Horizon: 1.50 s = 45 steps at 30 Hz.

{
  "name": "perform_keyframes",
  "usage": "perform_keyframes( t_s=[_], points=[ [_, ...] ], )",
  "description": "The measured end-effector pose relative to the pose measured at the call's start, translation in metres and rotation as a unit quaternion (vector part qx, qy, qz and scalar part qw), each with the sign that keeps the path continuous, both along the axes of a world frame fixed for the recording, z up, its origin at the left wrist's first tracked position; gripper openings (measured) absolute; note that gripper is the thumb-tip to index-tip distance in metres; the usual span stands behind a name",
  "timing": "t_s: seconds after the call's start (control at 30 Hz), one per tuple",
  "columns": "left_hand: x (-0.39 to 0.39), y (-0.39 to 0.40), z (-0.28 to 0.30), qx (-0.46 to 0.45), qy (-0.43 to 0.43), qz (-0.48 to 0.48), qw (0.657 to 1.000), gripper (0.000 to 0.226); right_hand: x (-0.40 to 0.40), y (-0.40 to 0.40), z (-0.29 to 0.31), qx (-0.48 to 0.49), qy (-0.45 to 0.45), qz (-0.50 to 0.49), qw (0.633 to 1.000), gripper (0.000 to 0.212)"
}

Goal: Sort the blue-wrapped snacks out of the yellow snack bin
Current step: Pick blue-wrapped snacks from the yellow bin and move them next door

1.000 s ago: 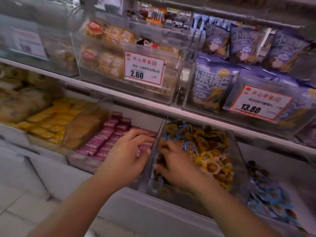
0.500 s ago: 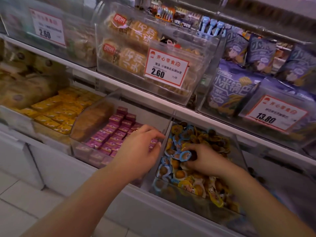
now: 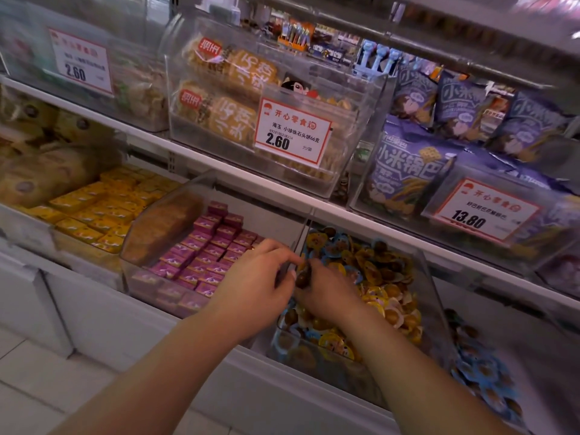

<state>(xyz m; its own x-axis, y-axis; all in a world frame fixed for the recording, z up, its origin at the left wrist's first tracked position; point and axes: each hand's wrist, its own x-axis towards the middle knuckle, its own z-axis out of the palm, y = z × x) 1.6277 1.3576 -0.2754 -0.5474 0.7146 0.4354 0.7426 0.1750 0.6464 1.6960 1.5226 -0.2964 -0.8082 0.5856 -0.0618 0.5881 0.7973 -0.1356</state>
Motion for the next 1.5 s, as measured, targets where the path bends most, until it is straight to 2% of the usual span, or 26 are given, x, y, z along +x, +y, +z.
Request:
perform_keyframes(
  t_s=[0.1,0.2,0.23,0.33,0.47,0.53,0.63,0.73,0.8,0.83,0.87,0.9,0.97,1.0,1.03,1.07,1.1,1.17,1.2,1.27,1.33,1.4,1.43,1.5],
  points=[
    [0.000,0.001,0.000,-0.002,0.002,-0.001,1.000,0.026,-0.005,-0.003,-0.003,-0.013,-0.008,0.018,1.000,0.058],
    [-0.001,0.000,0.000,0.000,-0.001,0.000,1.000,0.026,-0.004,-0.001,-0.001,-0.062,0.064,0.052,0.995,0.020],
    [-0.002,0.000,0.000,0.003,0.000,0.000,1.000,0.026,-0.003,0.001,-0.001,-0.086,0.091,0.049,0.991,0.014],
    [-0.003,0.001,0.001,0.003,0.004,0.000,1.000,0.025,0.002,0.009,-0.001,-0.189,0.144,0.020,0.971,0.018],
    [-0.002,0.004,0.002,-0.004,-0.001,-0.007,1.000,0.025,0.005,0.013,-0.001,-0.294,0.157,-0.007,0.943,0.018],
    [-0.002,0.004,0.003,0.004,0.000,-0.006,1.000,0.026,0.010,0.017,0.000,-0.356,0.203,-0.043,0.911,0.021],
    [0.001,0.004,0.005,0.031,-0.006,0.005,0.999,0.024,0.021,0.026,0.008,-0.443,0.288,-0.097,0.843,0.024],
    [0.013,0.009,0.009,0.088,-0.025,0.015,0.996,0.020,0.038,0.039,0.024,-0.460,0.333,-0.140,0.811,0.030],
    [0.029,0.015,0.011,0.120,-0.082,0.005,0.989,0.018,0.049,0.043,0.034,-0.464,0.355,-0.157,0.796,0.038],
    [0.040,0.020,0.013,0.130,-0.154,-0.007,0.979,0.017,0.055,0.042,0.040,-0.472,0.366,-0.153,0.788,0.040],
    [0.052,0.026,0.015,0.138,-0.264,-0.017,0.955,0.016,0.062,0.040,0.046,-0.477,0.374,-0.137,0.784,0.041],
    [0.064,0.033,0.018,0.141,-0.402,-0.023,0.904,0.018,0.067,0.037,0.051,-0.468,0.378,-0.109,0.791,0.041],
    [0.077,0.045,0.023,0.142,-0.656,-0.051,0.740,0.030,0.079,0.026,0.062,-0.396,0.365,-0.036,0.842,0.036],
    [0.079,0.050,0.024,0.149,-0.730,-0.078,0.662,0.038,0.083,0.019,0.066,-0.360,0.339,0.002,0.869,0.035],
    [0.080,0.053,0.024,0.158,-0.771,-0.105,0.608,0.044,0.086,0.011,0.068,-0.329,0.305,0.039,0.893,0.038],
    [0.080,0.056,0.024,0.168,-0.789,-0.122,0.579,0.046,0.088,0.004,0.068,-0.299,0.267,0.069,0.914,0.045],
    [0.080,0.058,0.023,0.177,-0.793,-0.123,0.569,0.044,0.089,-0.002,0.067,-0.268,0.233,0.091,0.930,0.054],
    [0.083,0.063,0.018,0.185,-0.783,-0.096,0.586,0.035,0.093,-0.005,0.067,-0.229,0.164,0.118,0.952,0.078],
    [0.084,0.064,0.016,0.186,-0.778,-0.087,0.594,0.031,0.095,-0.001,0.070,-0.244,0.134,0.123,0.953,0.088],
    [0.085,0.065,0.014,0.192,-0.779,-0.079,0.591,0.028,0.101,0.013,0.075,-0.291,0.127,0.122,0.941,0.091],
    [0.082,0.062,0.014,0.194,-0.788,-0.048,0.582,0.025,0.101,0.031,0.076,-0.322,0.212,0.071,0.920,0.075],
    [0.076,0.057,0.014,0.179,-0.774,-0.024,0.606,0.022,0.091,0.050,0.066,-0.356,0.303,-0.022,0.884,0.044],
    [0.075,0.056,0.013,0.169,-0.757,-0.018,0.631,0.021,0.081,0.056,0.058,-0.340,0.306,-0.051,0.888,0.030],
    [0.075,0.053,0.009,0.158,-0.720,-0.003,0.676,0.017,0.055,0.064,0.044,-0.249,0.238,-0.032,0.938,0.022]
  ],
)
